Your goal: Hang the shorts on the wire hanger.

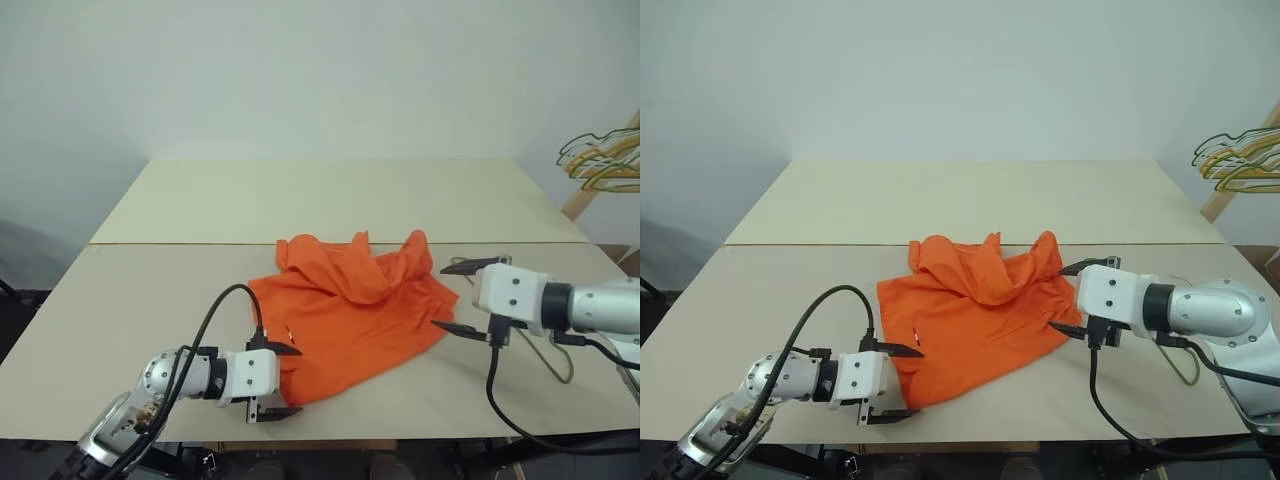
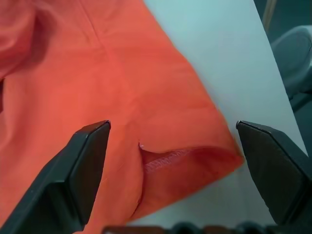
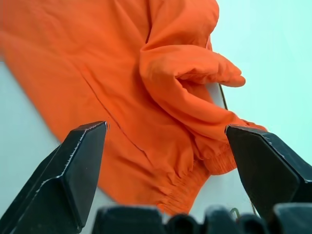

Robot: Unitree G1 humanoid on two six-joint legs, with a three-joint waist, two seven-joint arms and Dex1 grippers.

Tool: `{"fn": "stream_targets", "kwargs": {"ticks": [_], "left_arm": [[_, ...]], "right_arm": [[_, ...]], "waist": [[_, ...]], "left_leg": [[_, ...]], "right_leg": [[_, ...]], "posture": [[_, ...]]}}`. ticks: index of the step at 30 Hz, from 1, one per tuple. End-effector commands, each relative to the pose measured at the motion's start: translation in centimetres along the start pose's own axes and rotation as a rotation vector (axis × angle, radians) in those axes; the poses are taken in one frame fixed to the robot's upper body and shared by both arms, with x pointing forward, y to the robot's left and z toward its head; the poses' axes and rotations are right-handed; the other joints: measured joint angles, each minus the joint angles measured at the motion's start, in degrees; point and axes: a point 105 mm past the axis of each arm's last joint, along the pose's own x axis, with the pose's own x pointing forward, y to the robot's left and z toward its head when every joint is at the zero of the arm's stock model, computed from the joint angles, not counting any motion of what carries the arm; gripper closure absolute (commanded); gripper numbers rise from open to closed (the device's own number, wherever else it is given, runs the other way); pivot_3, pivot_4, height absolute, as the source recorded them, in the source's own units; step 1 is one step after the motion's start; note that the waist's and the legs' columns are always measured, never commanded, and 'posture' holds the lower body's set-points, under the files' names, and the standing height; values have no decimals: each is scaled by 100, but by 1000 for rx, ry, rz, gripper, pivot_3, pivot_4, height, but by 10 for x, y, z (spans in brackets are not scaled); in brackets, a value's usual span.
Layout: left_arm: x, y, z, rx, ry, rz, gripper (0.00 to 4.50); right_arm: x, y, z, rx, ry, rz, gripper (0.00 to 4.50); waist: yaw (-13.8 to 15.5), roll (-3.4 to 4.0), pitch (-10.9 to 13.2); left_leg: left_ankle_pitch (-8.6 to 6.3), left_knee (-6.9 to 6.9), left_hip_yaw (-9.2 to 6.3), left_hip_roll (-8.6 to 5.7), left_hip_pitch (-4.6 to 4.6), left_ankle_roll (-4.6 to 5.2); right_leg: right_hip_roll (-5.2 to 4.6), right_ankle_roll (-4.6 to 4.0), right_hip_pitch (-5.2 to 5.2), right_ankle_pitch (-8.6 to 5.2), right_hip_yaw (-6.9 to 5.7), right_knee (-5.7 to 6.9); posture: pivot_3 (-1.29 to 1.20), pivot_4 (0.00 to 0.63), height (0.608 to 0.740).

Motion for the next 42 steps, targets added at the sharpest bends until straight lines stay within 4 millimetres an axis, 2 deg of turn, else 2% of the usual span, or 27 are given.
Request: {"fn": "stream_targets", "kwargs": {"ticks": [1, 3, 5, 15, 18, 23, 27, 32, 37, 42], "left_arm": [[7, 0, 4, 26, -19, -11, 190], [9, 1, 5, 30, -27, -1, 580], [11, 4, 6, 35, -29, 12, 1172], [12, 5, -5, 14, 7, 30, 4486], [9, 5, -5, 19, 7, 44, 4486], [-12, 15, -1, 25, 11, 136, 4486], [-32, 20, -3, 6, 24, 199, 4486], [-54, 22, -11, 12, 84, 235, 4486], [-66, 22, -14, -2, 99, 255, 4486], [-64, 20, -13, -20, 83, 244, 4486]], "right_arm": [[-4, -8, 7, -29, -11, -55, 12], [-2, -10, 6, -32, -7, -64, 0], [-1, -10, 6, -34, -8, -64, 0], [2, -14, 5, -28, -20, -71, 0], [3, -13, -10, -48, 68, -57, 0], [4, -14, -30, -123, 149, -42, 0], [7, -9, -47, -241, 216, 7, 0], [17, -3, -72, -512, 280, 65, 0], [35, -1, -76, -680, 223, 79, 0], [48, 4, -69, -725, 129, 100, 0]], "waist": [[0, 1, -1], [2, 1, -1], [3, 1, -1], [6, 0, -3], [6, 0, -3], [-2, 0, -3], [12, 3, -5], [12, 3, -5], [1, 5, -6], [12, 4, -6]], "left_leg": [[0, 1, 0, 0, 0, 0], [0, 1, 0, 0, 1, 0], [0, 0, 0, 0, 1, 0], [0, 1, -1, 0, 1, 0], [0, 1, -1, 0, 0, 0], [0, 0, 1, 1, 1, 0], [0, 0, 1, 2, 2, 0], [1, -1, 4, 1, 2, -1], [4, -1, 4, 1, 3, -7], [5, -3, 3, 1, 3, -8]], "right_leg": [[0, 0, 0, 0, 0, 1], [0, 0, 1, 0, 0, 1], [0, 0, 1, 0, 0, 1], [0, 0, 0, 0, 0, 1], [0, 0, 0, 0, 0, 1], [0, 0, -3, 0, 1, 2], [0, 0, -2, 0, 1, 3], [0, 0, -3, 0, 1, 2], [0, 0, -4, 0, 1, 3], [0, -1, -4, 0, 1, 3]], "posture": [[-57, 0, 740], [-56, 0, 740], [-54, 0, 740], [-41, 0, 740], [-41, 0, 740], [-7, 0, 740], [12, 0, 740], [32, 0, 740], [43, 0, 740], [62, 0, 740]]}}
